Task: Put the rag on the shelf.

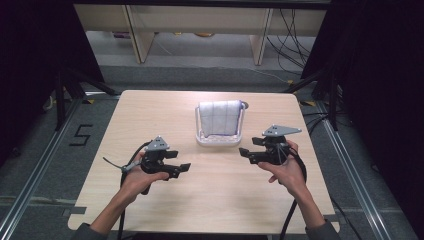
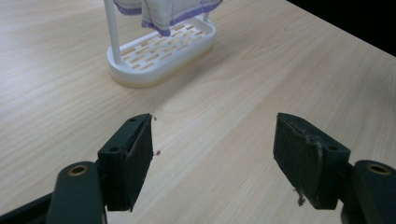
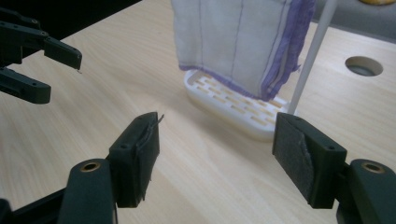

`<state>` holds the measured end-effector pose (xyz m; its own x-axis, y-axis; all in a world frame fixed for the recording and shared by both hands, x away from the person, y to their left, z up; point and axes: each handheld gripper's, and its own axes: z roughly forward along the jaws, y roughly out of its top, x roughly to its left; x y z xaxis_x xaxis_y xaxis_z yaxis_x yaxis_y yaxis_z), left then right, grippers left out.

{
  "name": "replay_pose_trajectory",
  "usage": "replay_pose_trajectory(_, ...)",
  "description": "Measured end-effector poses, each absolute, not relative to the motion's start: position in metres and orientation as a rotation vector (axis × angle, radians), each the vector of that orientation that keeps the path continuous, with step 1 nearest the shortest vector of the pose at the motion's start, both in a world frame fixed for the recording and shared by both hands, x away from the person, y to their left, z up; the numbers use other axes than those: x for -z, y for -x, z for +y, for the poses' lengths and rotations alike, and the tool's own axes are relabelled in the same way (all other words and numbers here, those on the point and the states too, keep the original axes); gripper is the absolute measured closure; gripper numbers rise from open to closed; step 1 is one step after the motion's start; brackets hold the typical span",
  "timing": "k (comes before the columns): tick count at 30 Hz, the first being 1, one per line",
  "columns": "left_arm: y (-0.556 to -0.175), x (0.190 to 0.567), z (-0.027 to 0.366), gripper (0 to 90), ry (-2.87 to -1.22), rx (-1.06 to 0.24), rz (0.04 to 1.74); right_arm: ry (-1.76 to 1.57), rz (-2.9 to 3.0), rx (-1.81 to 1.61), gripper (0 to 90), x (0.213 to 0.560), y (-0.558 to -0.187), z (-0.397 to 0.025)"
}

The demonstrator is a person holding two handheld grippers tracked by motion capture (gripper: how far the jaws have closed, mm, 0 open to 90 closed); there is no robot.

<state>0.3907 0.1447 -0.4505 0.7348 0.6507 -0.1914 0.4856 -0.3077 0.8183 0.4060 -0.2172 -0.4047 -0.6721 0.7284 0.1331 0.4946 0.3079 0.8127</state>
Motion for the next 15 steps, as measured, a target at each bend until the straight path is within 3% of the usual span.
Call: replay_pose_trajectory(15, -0.363, 0.474, 0.151, 27.7, -2.002, -0.175, 0.852, -1.118, 2.357, -1.304, 32.4, 0.428, -0.38, -0.21)
